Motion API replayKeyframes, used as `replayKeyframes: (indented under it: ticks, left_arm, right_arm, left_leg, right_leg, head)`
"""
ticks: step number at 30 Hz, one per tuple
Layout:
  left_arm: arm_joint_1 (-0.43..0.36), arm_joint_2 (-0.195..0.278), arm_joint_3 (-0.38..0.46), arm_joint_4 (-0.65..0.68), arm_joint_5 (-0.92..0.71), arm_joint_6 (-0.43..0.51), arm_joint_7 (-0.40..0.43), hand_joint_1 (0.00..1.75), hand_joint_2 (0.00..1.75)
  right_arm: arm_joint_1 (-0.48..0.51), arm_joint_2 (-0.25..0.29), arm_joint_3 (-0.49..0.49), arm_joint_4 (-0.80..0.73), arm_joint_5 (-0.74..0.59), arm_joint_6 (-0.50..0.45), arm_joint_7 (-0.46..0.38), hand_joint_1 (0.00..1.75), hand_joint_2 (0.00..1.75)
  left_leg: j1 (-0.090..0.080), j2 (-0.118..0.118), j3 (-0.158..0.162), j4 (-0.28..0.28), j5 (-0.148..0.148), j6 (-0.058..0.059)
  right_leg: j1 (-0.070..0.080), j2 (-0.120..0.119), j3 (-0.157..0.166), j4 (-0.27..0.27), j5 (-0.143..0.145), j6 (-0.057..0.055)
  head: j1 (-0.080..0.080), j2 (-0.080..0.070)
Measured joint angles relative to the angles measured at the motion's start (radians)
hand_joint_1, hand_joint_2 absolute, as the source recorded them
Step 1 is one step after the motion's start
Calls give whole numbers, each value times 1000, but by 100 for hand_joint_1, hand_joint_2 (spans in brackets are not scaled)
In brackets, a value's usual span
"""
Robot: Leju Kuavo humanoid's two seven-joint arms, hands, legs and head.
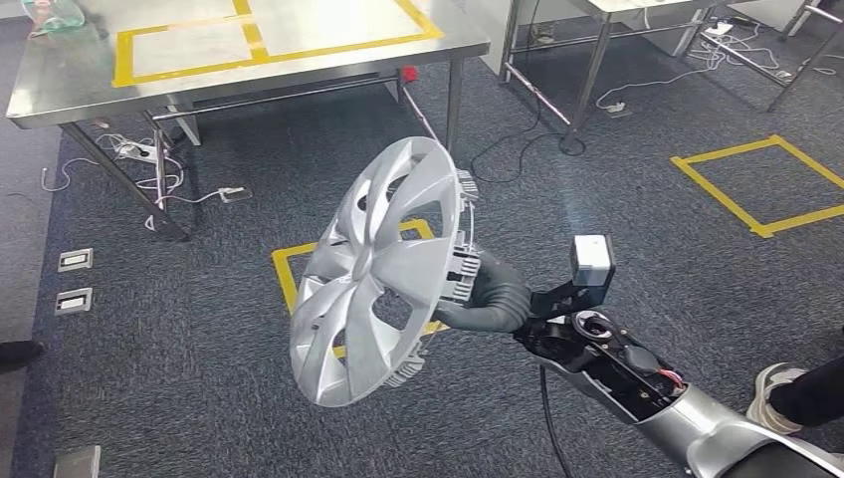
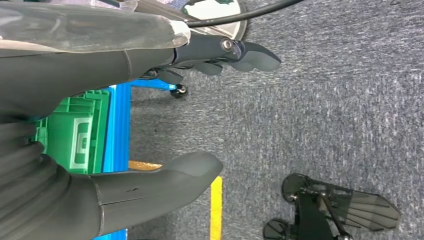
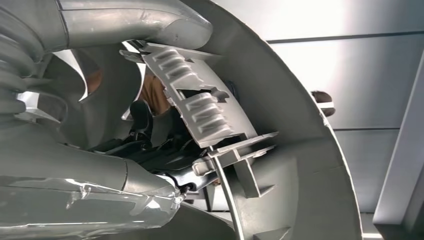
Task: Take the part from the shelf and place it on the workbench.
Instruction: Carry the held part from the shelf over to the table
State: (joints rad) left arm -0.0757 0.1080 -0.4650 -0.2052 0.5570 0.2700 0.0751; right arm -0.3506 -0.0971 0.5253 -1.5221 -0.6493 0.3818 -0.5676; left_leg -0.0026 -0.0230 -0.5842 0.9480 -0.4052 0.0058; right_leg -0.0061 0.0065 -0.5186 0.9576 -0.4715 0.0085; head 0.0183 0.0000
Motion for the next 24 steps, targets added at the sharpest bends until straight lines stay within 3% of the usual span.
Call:
replayKeyframes:
  ticks: [4, 6, 9, 10, 13, 14, 15, 17, 18, 20, 22, 24]
  left_arm:
    - [0, 0, -4, 0, 0, 4, 5, 0, 175]
    - [0, 1, -4, 0, 0, 5, 8, 0, 175]
    - [0, 1, -5, 0, -1, 6, 10, 0, 175]
    - [0, 1, -6, 0, -1, 6, 11, 0, 175]
    - [0, 0, -10, 0, -1, 6, 12, 0, 175]
    - [1, -1, -11, 0, -1, 6, 12, 0, 175]
    - [2, -2, -12, 0, -1, 6, 13, 0, 175]
    - [4, -3, -12, 0, 0, 6, 13, 0, 175]
    - [4, -1, -12, 0, 0, 6, 13, 0, 175]
    - [2, 1, -13, 0, -1, 7, 13, 0, 175]
    - [1, 1, -14, 0, -1, 8, 13, 0, 175]
    - [-2, 0, -14, 0, -2, 8, 13, 0, 175]
  right_arm:
    - [2, 0, -2, 0, 0, 1, -1, 175, 175]
    - [2, 0, -2, -1, 0, 2, -1, 175, 175]
    - [4, -1, -3, -7, 0, 5, -2, 175, 175]
    - [5, -1, -4, -8, 0, 6, -3, 175, 175]
    - [12, -1, -8, -8, -1, 8, -5, 175, 175]
    - [15, -2, -9, -8, -1, 9, -5, 175, 175]
    - [16, -2, -10, -7, -1, 9, -6, 175, 175]
    - [18, -2, -11, -7, -2, 10, -5, 175, 175]
    - [18, -3, -11, -7, -2, 10, -5, 175, 175]
    - [21, -4, -11, -7, -2, 10, -6, 175, 175]
    - [22, -5, -13, -8, -2, 9, -7, 175, 175]
    - [21, -6, -15, -12, -2, 9, -7, 175, 175]
  left_leg:
    - [0, 0, -1, 1, -2, -2]
    - [-3, 0, 0, -1, -4, 6]
    - [10, 3, 34, -48, 5, 17]
    - [15, 4, 47, -63, 7, 19]
    - [20, 5, 67, -69, -3, 16]
    - [24, 4, 73, -68, -10, 12]
    - [29, 2, 81, -64, -18, 6]
    - [40, -2, 94, -51, -41, -11]
    - [42, -3, 97, -39, -54, -21]
    - [42, -7, 93, -21, -69, -39]
    - [43, -9, 93, -19, -74, -50]
    - [46, 1, 84, 12, -84, -56]
  right_leg:
    - [-1, 0, 1, -1, 0, 0]
    - [-4, 0, 4, -9, 2, 4]
    - [-1, -2, 0, 3, -12, 15]
    - [-2, -2, -19, 43, -32, 19]
    - [-14, -2, -118, 230, -96, 40]
    - [-20, -3, -135, 253, -90, 47]
    - [-26, -3, -133, 237, -65, 55]
    - [-40, -2, -85, 122, 10, 74]
    - [-43, 1, -58, 65, 28, 79]
    - [-42, 7, -31, 19, 23, 63]
    - [-36, 8, -27, 22, 7, 31]
    - [-34, 7, -10, 18, -5, 12]
  head:
    - [0, 0]
    - [-2, 0]
    - [-2, 0]
    - [1, 0]
    - [11, 0]
    - [13, 0]
    - [14, 0]
    - [19, 0]
    - [24, 0]
    - [26, 0]
    - [18, 0]
    - [6, 0]
